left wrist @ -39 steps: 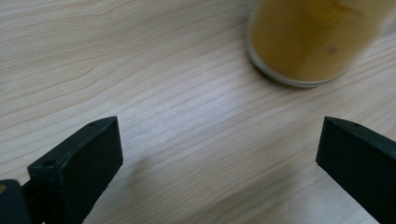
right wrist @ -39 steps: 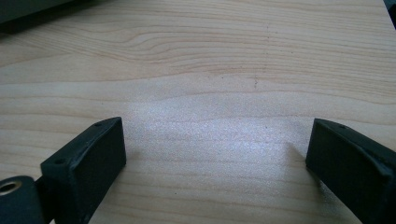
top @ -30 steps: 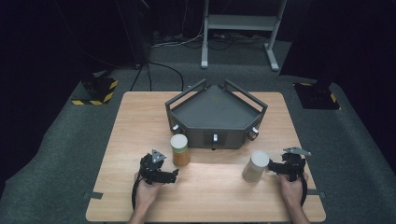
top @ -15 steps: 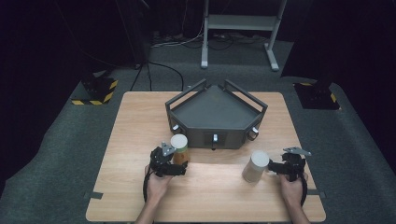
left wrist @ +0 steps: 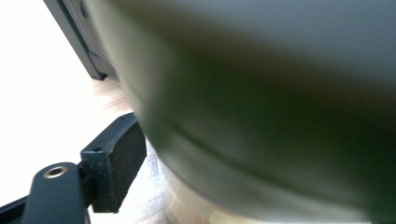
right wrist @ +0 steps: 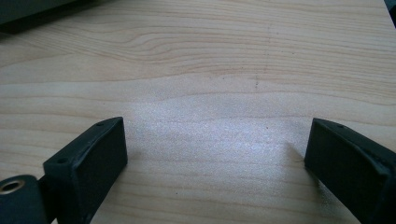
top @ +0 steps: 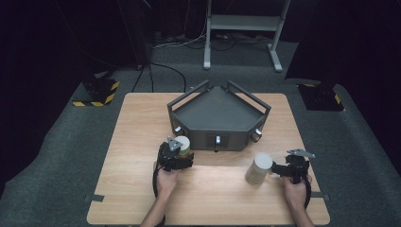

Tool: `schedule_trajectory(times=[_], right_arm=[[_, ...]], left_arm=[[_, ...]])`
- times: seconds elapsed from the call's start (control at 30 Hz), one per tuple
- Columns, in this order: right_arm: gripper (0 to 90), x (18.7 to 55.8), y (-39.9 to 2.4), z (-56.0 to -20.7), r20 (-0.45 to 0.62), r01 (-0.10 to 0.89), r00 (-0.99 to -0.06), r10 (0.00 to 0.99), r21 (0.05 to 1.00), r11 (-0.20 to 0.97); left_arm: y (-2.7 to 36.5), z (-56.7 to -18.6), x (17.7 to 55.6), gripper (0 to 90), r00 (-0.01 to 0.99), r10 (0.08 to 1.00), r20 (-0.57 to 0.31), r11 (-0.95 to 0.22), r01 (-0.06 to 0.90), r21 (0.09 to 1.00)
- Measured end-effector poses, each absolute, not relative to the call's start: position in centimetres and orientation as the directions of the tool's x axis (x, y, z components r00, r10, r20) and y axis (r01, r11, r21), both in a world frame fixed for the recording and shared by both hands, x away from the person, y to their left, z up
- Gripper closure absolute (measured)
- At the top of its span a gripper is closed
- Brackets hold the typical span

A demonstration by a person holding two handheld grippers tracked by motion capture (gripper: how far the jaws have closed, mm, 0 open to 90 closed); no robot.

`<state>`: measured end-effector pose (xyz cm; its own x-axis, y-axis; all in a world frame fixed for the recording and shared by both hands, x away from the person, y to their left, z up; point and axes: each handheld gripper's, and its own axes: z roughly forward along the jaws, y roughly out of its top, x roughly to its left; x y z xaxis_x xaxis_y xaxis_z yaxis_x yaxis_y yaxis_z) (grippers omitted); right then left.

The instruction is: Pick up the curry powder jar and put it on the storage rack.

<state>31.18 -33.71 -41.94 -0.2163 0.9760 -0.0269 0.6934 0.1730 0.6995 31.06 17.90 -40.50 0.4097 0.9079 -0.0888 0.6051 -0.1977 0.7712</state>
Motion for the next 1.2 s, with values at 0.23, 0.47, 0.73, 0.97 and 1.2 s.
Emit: schedule_trajectory(times=[0.23,0.47,0.73,0.97,1.2], right_arm=[[5.0,31.18,-33.71,-41.94,-0.027,0.693,-0.216,0.976,0.699,0.173],[5.0,31.18,-33.71,-41.95,-0.027,0.693,-0.216,0.976,0.700,0.173],[5.1,31.18,-33.72,-41.95,-0.027,0.693,-0.217,0.976,0.700,0.173],[5.1,31.17,-33.71,-41.95,-0.026,0.693,-0.216,0.976,0.700,0.172],[5.1,31.17,-33.71,-41.94,-0.026,0.693,-0.216,0.976,0.700,0.172]], left_arm=[[17.56,-40.11,31.13,24.4,0.413,0.908,-0.072,-0.208,0.592,0.778],[17.64,-40.12,31.56,29.4,0.408,0.907,-0.107,-0.180,0.603,0.777],[17.51,-40.03,31.62,31.6,0.408,0.907,-0.105,-0.183,0.606,0.774],[17.36,-40.05,31.46,32.1,0.410,0.907,-0.095,-0.189,0.599,0.778],[17.44,-39.87,31.42,32.6,0.426,0.901,-0.087,-0.207,0.596,0.776]])
